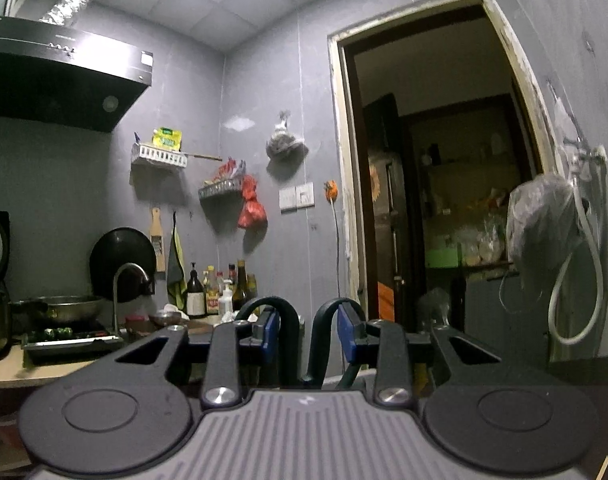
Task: Organize utensils
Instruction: 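Raise the scissors with the right tool high above the basket rim, then lower the scissors into the basket and open the right tool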
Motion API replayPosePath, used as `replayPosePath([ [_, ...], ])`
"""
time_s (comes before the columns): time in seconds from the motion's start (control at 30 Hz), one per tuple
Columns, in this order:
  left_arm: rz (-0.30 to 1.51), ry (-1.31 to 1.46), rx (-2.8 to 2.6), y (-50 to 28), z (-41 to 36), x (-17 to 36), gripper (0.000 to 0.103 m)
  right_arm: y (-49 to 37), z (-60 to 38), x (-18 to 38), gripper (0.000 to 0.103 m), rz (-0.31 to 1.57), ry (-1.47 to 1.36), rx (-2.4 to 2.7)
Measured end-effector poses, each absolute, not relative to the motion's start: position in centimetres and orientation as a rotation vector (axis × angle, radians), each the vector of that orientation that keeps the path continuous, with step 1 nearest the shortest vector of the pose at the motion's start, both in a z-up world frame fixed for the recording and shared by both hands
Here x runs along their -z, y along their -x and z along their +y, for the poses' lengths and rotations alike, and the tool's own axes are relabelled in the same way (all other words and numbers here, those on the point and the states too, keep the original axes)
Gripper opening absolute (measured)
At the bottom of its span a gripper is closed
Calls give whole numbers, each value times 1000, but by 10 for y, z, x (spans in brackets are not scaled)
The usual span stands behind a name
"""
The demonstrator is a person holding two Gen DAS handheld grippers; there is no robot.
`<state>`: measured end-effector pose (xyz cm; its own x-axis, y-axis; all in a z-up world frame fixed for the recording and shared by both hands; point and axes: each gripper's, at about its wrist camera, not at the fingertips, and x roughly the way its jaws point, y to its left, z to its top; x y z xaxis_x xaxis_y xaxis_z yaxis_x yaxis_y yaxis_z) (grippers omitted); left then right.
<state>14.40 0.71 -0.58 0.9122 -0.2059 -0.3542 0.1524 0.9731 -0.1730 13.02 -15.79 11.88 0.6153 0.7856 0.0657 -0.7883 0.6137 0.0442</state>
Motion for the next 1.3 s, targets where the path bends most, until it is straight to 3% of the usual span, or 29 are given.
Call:
replayPosePath([
  [0.43, 379, 143, 185, -144, 8, 6, 79, -139, -158, -101, 38, 36, -69, -908],
  [0.77, 379, 143, 184, -143, 7, 6, 79, -135, -159, -99, 69, 43, -49, -889],
  [1.3, 379, 141, 182, -143, 6, 6, 79, -137, -174, -85, 84, 44, -110, -872],
])
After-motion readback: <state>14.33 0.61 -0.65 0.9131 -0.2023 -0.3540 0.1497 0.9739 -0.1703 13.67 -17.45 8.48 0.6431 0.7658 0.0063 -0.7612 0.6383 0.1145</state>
